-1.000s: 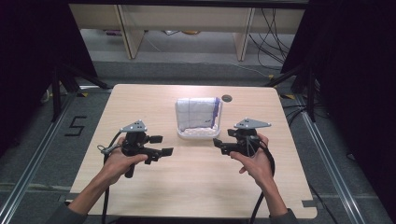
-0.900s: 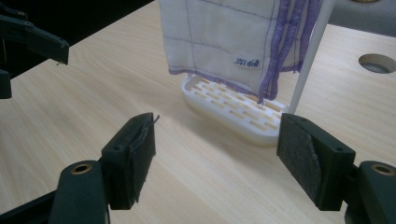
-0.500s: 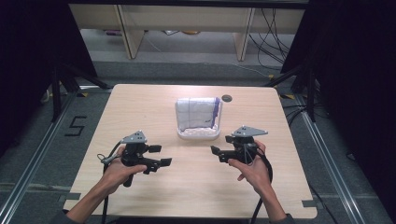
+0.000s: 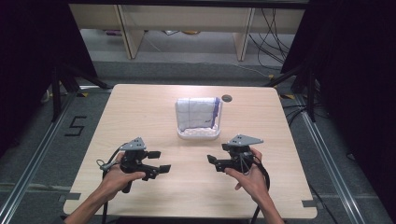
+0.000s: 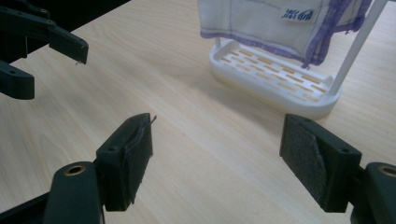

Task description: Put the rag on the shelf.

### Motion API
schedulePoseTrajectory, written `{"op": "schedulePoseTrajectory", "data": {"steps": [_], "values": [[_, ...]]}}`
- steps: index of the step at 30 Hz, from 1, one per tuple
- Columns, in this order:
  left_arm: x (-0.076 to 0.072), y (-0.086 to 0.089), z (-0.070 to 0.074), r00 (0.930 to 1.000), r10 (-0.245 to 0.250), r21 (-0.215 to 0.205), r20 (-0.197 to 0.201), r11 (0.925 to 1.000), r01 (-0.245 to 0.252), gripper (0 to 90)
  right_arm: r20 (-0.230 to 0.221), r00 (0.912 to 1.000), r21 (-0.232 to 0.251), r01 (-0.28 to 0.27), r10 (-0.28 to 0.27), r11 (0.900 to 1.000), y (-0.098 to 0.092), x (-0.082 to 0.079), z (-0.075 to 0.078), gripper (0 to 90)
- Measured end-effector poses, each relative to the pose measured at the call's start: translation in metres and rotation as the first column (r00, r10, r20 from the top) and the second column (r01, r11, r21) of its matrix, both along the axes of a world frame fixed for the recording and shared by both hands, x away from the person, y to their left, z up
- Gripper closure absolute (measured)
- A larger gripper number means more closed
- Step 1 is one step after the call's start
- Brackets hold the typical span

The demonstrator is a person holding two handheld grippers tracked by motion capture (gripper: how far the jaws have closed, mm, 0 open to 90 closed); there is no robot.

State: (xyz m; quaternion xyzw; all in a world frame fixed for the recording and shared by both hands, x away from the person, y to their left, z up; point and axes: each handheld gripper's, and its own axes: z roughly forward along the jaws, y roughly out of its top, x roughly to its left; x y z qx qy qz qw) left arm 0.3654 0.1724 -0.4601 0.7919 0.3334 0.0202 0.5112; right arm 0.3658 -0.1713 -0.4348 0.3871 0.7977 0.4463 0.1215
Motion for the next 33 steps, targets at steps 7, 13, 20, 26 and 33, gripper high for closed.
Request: {"op": "schedulePoseTrajectory", "data": {"steps": [7,13,20,26,33], "values": [[-0.007,0.003,-0.007,0.9999,-0.011,0.018,-0.005,0.9998,0.011,21.8,-0.015,0.9996,0.005,-0.024,0.024,1.000,0.004,-0.007,-0.011,26.0],[-0.017,0.004,-0.015,0.9995,-0.030,0.031,-0.006,0.9991,0.030,21.2,-0.035,0.9991,-0.005,-0.024,0.023,1.000,0.004,-0.016,-0.015,25.5],[-0.029,0.004,-0.022,0.9994,-0.035,0.040,-0.003,0.9986,0.035,20.9,-0.040,0.9982,-0.023,-0.046,0.045,0.999,0.002,-0.027,-0.029,24.6],[-0.036,0.007,-0.032,0.9989,-0.044,0.067,-0.013,0.9967,0.045,20.6,-0.064,0.9974,-0.091,-0.041,0.035,0.995,0.000,-0.041,-0.038,22.9],[-0.049,0.008,-0.044,0.9976,-0.069,0.097,-0.010,0.9929,0.070,19.7,-0.079,0.9952,-0.118,-0.067,0.058,0.991,-0.002,-0.053,-0.047,20.9]]}}
